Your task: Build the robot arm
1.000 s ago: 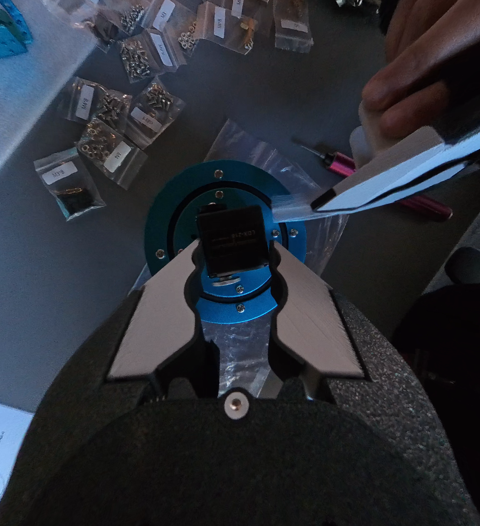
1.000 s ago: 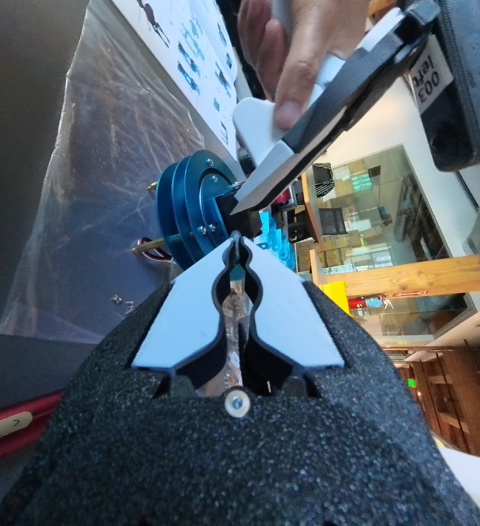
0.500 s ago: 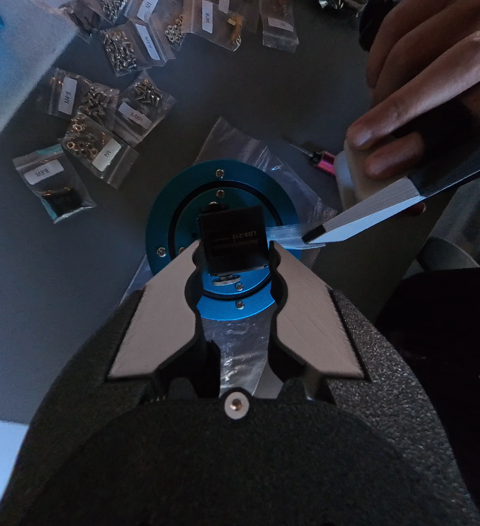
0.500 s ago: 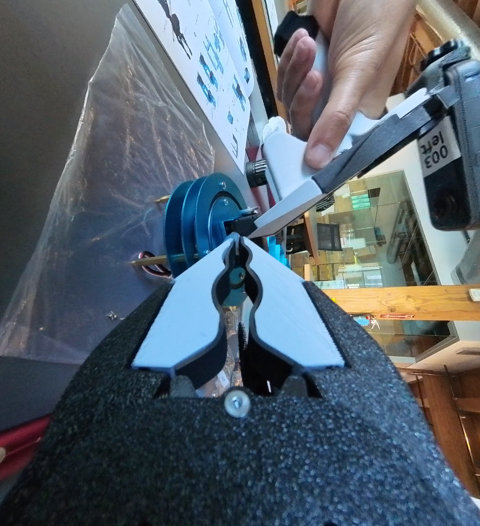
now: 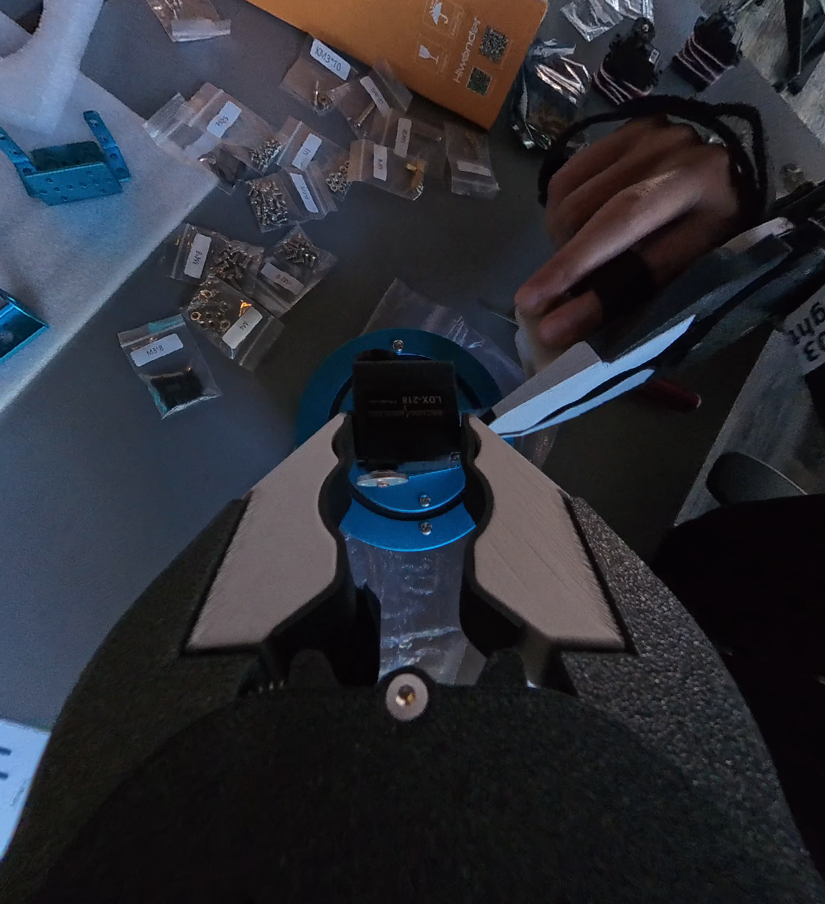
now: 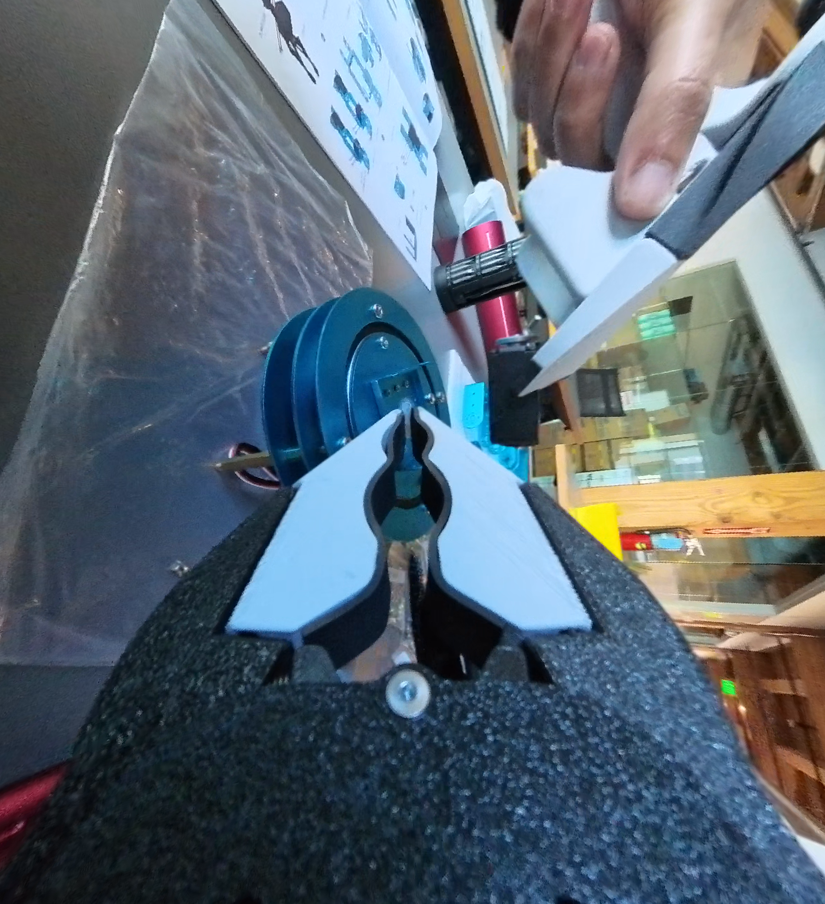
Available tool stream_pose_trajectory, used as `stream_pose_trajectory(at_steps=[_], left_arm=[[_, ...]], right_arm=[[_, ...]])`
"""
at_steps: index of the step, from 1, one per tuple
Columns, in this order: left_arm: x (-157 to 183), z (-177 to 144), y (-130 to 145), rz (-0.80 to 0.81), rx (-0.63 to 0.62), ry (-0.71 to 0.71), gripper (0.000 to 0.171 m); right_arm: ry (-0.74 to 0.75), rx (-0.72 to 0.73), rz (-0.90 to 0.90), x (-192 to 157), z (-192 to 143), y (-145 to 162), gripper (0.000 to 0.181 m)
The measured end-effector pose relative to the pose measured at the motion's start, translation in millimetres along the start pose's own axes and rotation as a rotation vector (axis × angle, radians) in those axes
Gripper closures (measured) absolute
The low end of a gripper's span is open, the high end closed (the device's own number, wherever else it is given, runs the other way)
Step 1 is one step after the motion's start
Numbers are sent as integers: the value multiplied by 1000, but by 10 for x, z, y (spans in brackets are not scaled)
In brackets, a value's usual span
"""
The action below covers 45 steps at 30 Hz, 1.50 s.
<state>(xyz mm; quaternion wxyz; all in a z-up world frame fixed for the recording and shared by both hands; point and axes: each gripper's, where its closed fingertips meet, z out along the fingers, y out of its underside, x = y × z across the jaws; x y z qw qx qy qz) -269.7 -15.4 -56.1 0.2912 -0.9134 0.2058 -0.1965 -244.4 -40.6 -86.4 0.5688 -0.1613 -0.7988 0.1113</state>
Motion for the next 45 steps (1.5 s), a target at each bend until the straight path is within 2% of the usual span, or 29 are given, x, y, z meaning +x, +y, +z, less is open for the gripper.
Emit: stream_pose_trajectory(at_steps=[5,11,27,33,45], left_arm=[[10,165,101,25,15,-78,129],[42,253,174,51,10,-155,129],[68,295,235,13,-26,-201,129],[63,304,238,-34,-39,-178,129],[45,317,266,-11,-62,-219,129]], right_arm=[[-45,1,36,-41,6,-5,180],[-28,-5,23,-86,0,24,180],[-23,-10,10,-84,-11,41,180],[-11,-15,-3,-77,-8,43,180],[2,-25,99,-65,-27,56,178]])
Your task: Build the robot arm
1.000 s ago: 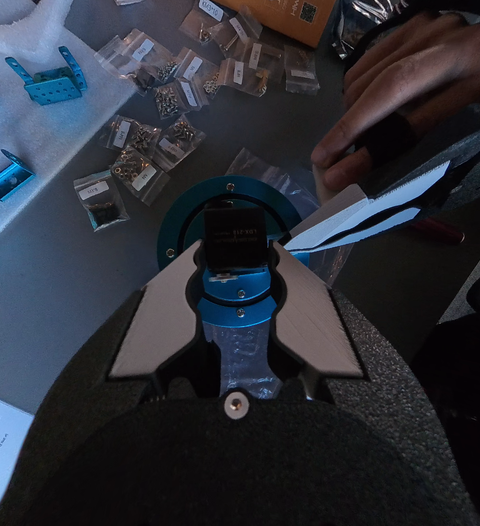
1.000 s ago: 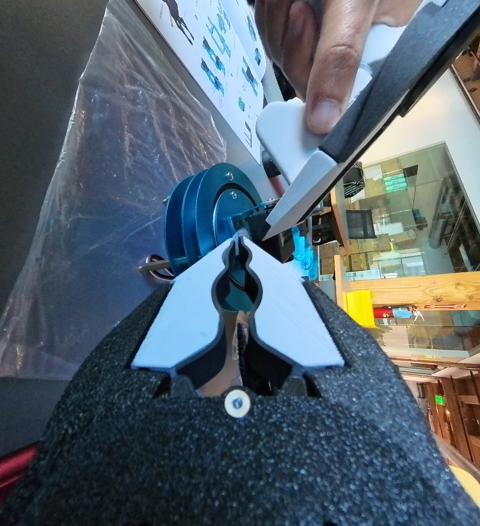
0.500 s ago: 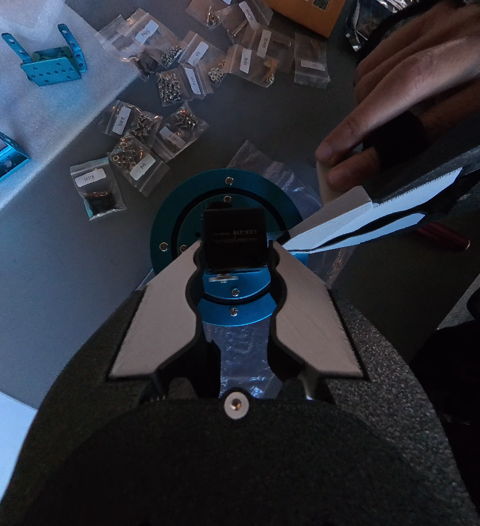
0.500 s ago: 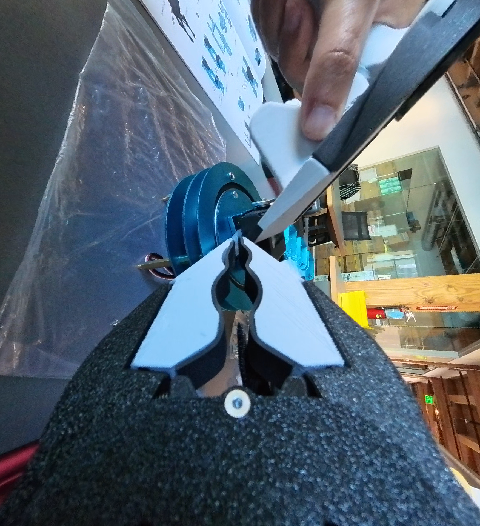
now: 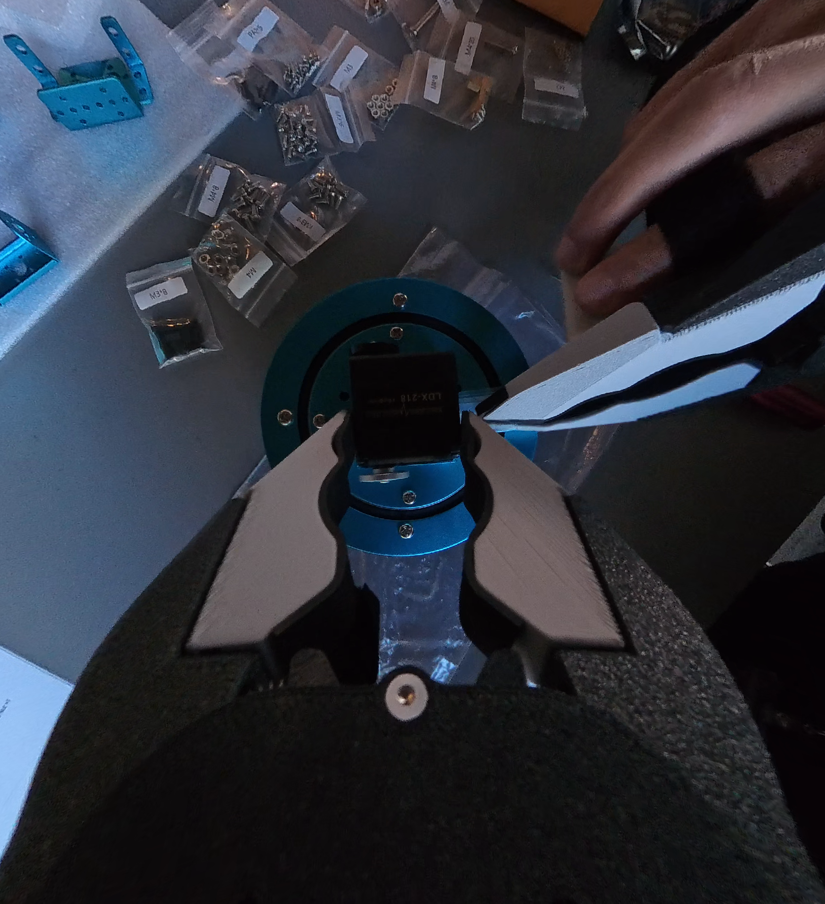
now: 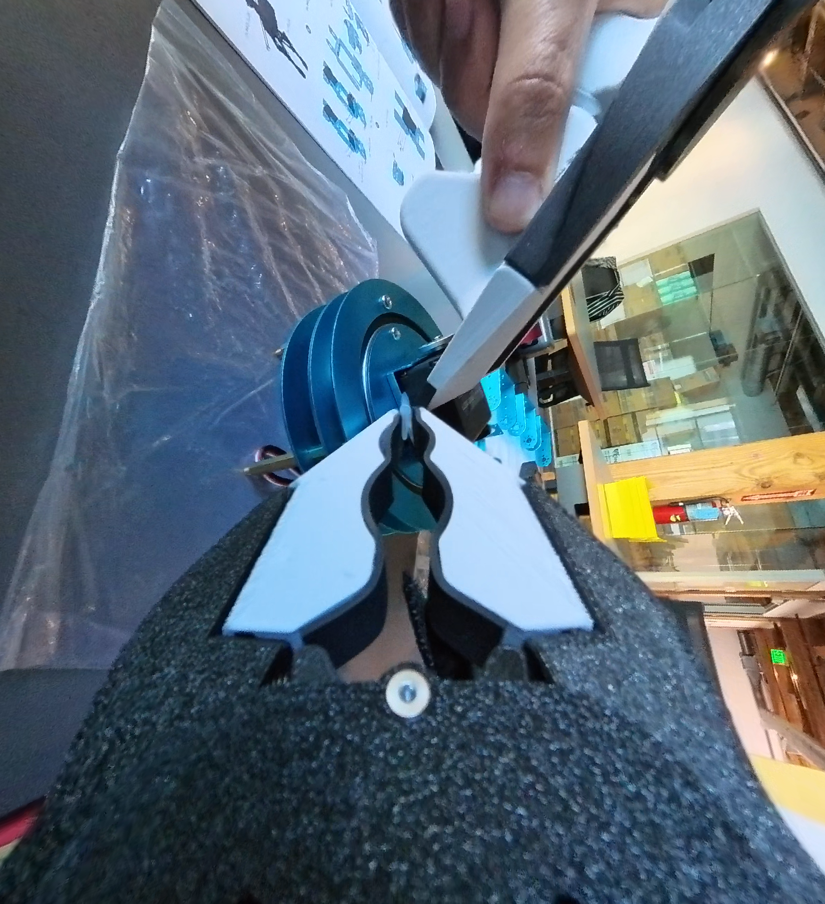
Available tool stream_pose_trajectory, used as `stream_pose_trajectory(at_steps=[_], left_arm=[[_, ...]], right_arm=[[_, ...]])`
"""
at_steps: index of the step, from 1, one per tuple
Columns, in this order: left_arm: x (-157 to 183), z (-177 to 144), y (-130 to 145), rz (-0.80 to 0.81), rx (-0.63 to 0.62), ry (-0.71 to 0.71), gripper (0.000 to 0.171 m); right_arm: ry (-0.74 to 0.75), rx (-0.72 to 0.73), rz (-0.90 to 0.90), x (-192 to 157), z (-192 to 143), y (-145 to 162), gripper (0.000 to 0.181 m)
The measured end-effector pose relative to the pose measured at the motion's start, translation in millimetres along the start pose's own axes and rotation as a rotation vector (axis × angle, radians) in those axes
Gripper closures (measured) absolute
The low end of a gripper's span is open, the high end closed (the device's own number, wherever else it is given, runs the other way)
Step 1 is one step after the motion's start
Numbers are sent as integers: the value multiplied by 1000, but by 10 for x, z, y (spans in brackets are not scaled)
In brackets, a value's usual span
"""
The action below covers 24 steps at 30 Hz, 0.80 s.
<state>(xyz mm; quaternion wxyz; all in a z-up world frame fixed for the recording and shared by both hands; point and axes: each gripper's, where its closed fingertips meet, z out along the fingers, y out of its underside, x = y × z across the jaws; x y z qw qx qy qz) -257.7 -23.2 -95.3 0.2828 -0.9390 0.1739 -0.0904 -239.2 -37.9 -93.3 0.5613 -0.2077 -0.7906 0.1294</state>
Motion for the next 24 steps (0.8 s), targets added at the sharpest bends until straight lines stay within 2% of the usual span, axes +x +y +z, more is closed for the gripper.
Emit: stream_pose_trajectory(at_steps=[2,5,9,14,16,20,24], left_arm=[[1,1,4,-6,-12,2,129],[4,1,4,-18,-18,2,129],[18,0,15,-17,-35,-4,128],[31,-2,16,-10,-43,-1,129],[34,-1,16,-9,-41,-2,128],[48,1,13,-21,-37,5,128],[45,0,16,-15,-35,-6,128]], right_arm=[[-24,2,47,-20,-27,-22,172],[-64,30,150,-14,-99,-84,155],[-75,33,337,51,-169,-83,139],[-53,35,576,92,-233,-48,149],[-50,18,631,95,-242,-40,144],[-38,-65,744,48,-129,46,122],[-17,-53,836,47,-16,-13,122]])
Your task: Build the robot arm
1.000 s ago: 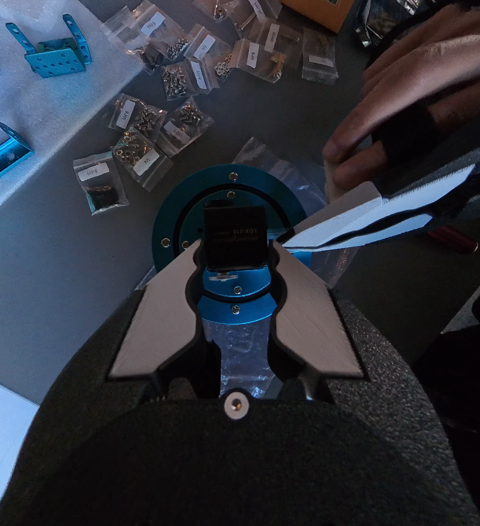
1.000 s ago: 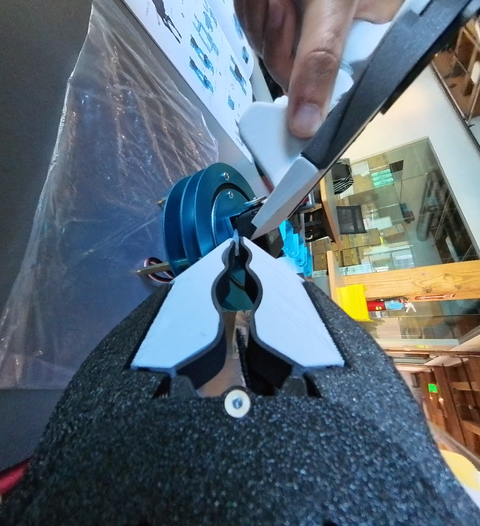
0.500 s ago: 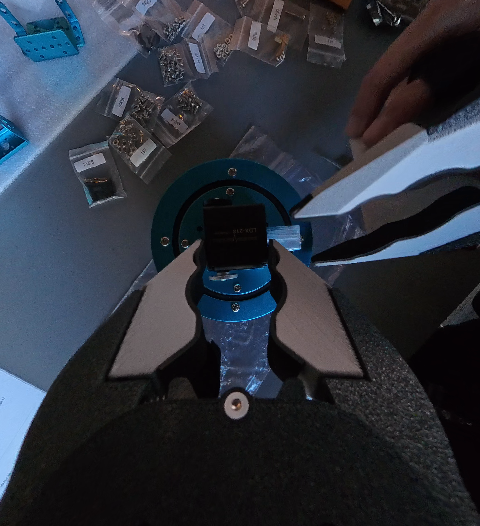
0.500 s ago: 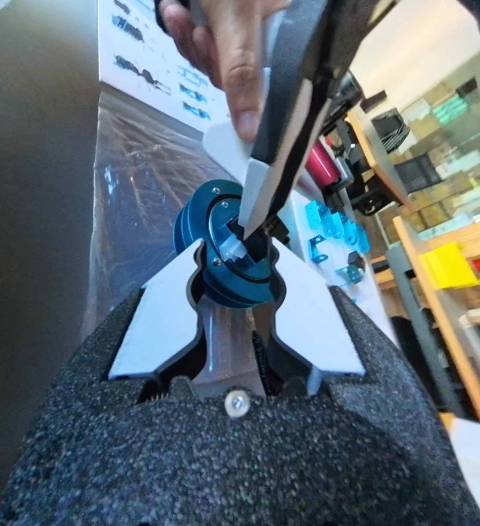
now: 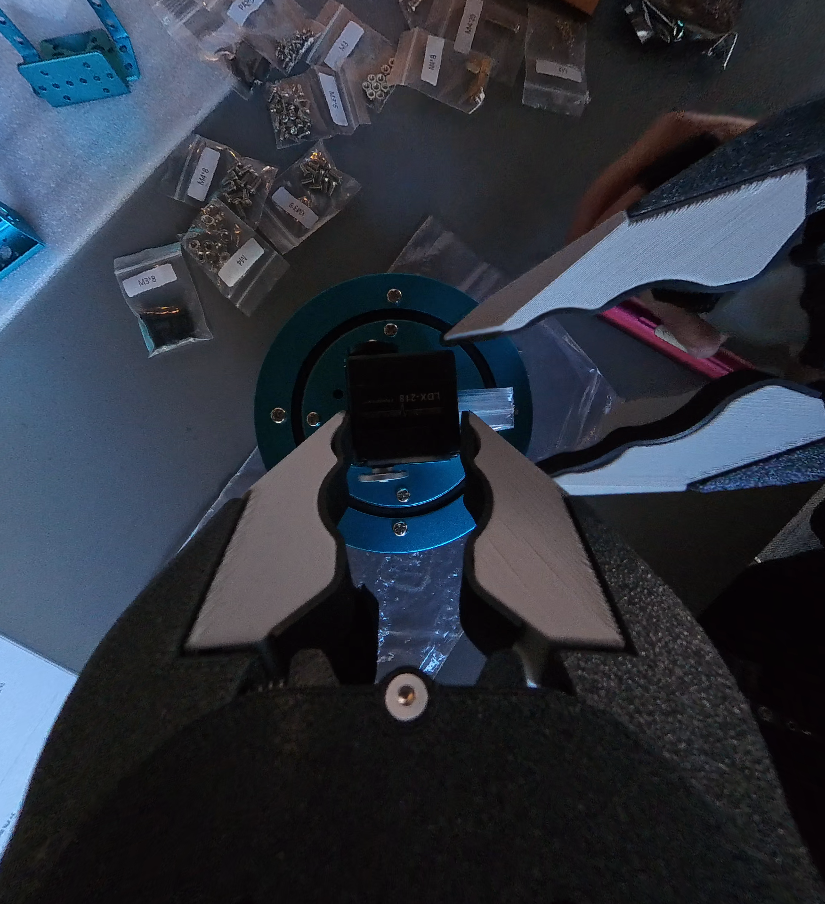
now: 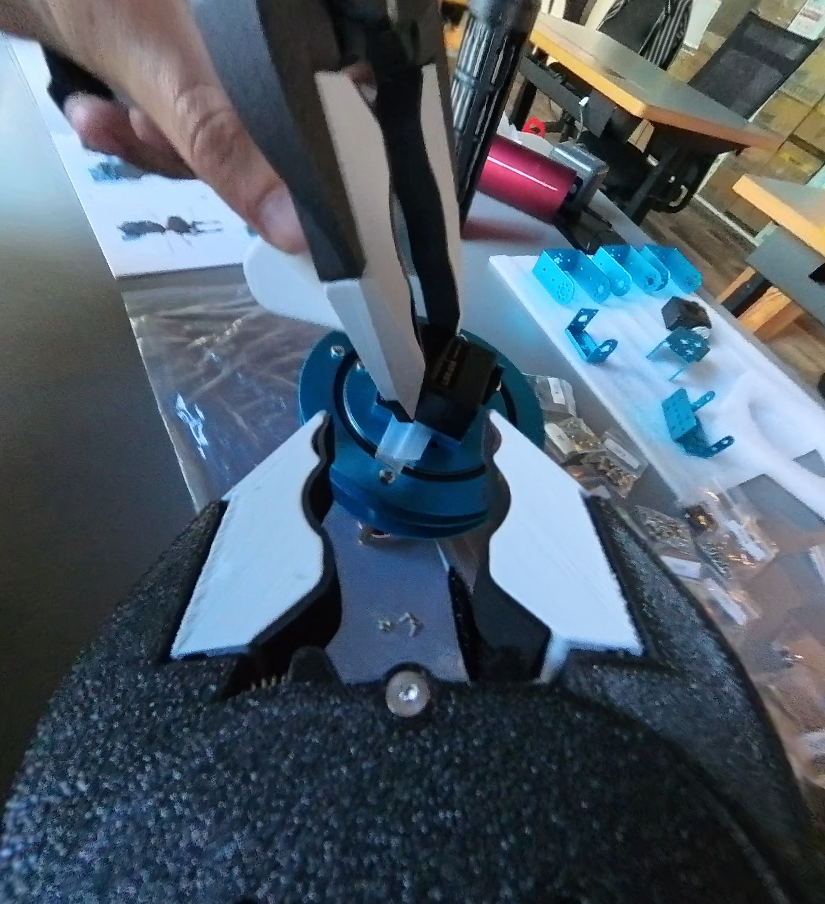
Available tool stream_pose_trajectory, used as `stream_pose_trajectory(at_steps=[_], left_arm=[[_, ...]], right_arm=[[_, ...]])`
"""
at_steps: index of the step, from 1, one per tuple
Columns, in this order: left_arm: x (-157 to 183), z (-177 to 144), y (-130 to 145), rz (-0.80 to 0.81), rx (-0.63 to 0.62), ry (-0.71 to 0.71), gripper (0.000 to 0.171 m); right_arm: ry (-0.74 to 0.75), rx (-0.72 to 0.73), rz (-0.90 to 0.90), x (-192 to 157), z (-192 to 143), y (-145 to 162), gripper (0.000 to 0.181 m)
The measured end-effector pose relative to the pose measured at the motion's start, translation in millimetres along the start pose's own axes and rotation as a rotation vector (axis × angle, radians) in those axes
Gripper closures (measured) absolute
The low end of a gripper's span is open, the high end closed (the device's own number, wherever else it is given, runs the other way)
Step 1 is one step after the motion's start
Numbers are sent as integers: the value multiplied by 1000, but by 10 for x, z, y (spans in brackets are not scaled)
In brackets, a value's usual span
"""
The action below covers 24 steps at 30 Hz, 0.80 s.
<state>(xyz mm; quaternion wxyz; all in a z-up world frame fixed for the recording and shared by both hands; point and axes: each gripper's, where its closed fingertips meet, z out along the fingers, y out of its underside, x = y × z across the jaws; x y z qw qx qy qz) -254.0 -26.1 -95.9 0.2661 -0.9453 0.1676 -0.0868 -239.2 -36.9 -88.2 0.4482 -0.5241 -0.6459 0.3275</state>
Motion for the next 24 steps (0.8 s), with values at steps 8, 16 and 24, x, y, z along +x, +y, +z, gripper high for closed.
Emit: stream_pose_trajectory(at_steps=[8,16,24], left_arm=[[-8,-7,5,40,30,-56,128],[-17,-12,8,26,34,-20,128],[40,-69,19,-75,102,131,118]], right_arm=[[67,12,11,27,74,-70,126],[44,-13,-20,11,83,-36,122],[39,-30,-21,15,95,-16,118]])
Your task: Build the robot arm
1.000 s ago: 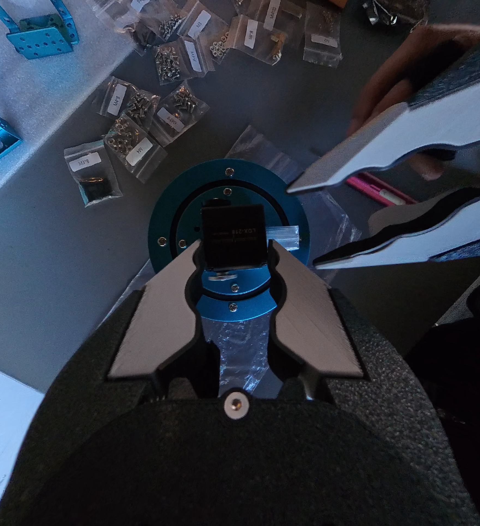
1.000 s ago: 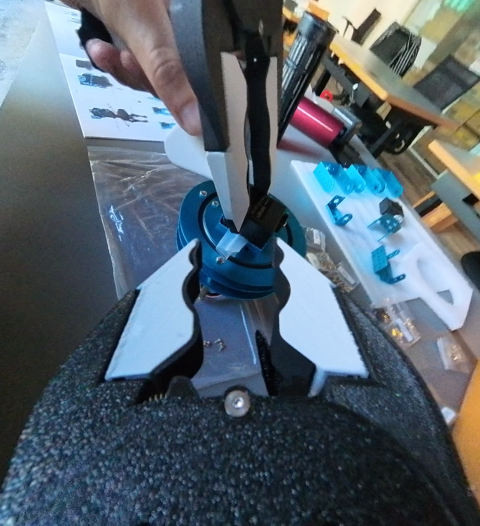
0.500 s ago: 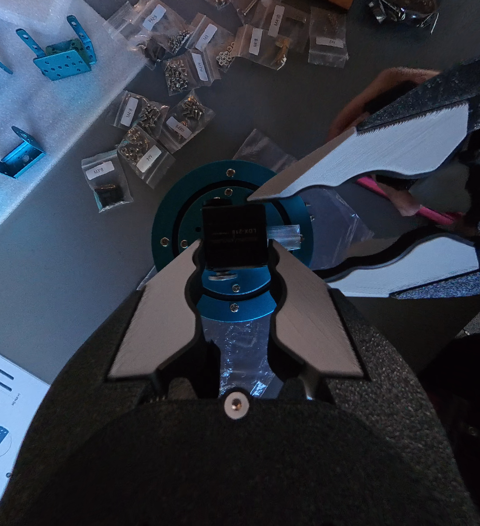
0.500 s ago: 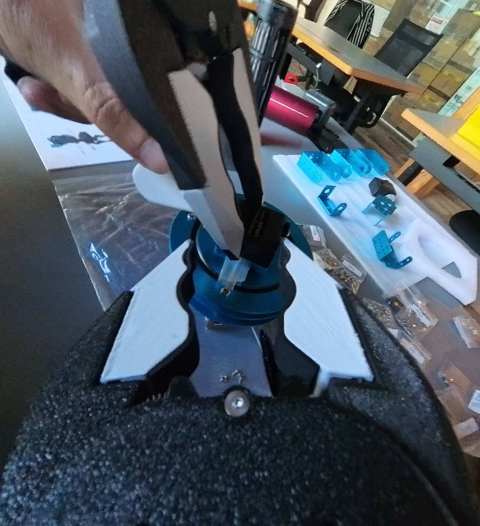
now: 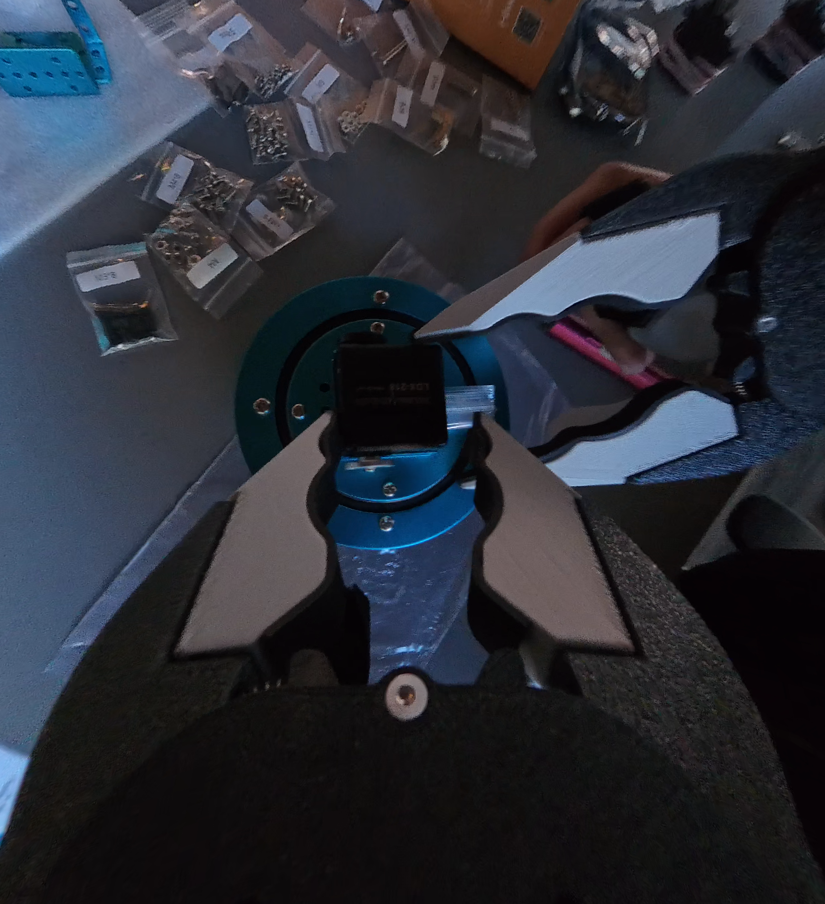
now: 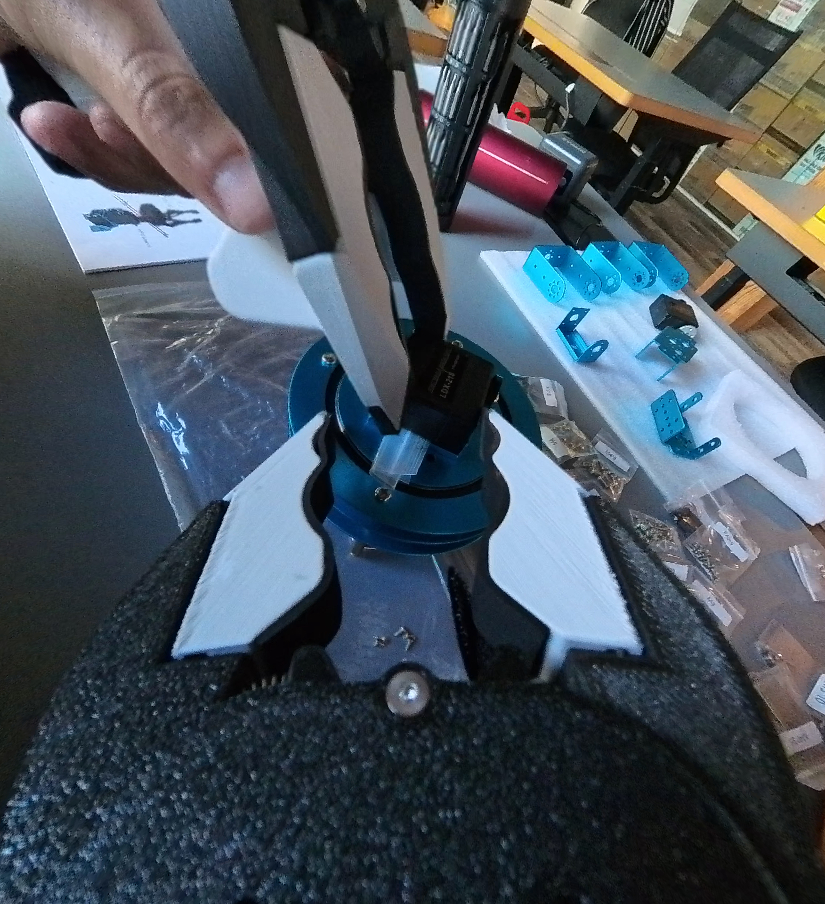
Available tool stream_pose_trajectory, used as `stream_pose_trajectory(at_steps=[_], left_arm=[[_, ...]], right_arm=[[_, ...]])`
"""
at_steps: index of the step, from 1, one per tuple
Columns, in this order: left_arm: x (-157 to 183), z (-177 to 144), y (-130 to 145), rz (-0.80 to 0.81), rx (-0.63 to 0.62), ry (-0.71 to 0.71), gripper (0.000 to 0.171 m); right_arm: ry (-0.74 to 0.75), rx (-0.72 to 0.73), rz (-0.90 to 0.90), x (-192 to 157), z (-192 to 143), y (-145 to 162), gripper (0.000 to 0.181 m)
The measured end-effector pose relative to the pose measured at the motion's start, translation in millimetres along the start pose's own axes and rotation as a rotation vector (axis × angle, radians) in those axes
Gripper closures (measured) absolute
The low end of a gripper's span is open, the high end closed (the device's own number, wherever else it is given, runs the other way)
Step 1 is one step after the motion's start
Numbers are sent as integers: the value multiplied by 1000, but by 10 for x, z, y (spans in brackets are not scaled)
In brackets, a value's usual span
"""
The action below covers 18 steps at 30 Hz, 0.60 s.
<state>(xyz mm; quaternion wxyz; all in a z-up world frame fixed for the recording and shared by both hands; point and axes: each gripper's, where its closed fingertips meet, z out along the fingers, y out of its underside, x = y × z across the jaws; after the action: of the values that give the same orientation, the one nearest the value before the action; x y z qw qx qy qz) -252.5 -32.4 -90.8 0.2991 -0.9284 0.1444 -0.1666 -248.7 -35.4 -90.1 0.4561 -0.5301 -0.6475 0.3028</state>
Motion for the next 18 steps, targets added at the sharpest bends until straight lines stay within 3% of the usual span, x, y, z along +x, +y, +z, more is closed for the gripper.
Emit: stream_pose_trajectory(at_steps=[3,7,12,14,18], left_arm=[[-2,-147,-69,-42,69,56,108],[-300,-470,-116,-73,224,74,107],[-669,-622,-100,-244,451,327,114],[-730,-445,-31,-281,398,392,114],[-665,-120,90,-364,241,540,102]], right_arm=[[8,2,2,24,-14,-9,123],[46,9,47,79,-167,-70,121],[92,4,404,213,-398,85,111],[47,35,538,93,-430,128,101],[68,-84,477,-146,-298,348,78]])
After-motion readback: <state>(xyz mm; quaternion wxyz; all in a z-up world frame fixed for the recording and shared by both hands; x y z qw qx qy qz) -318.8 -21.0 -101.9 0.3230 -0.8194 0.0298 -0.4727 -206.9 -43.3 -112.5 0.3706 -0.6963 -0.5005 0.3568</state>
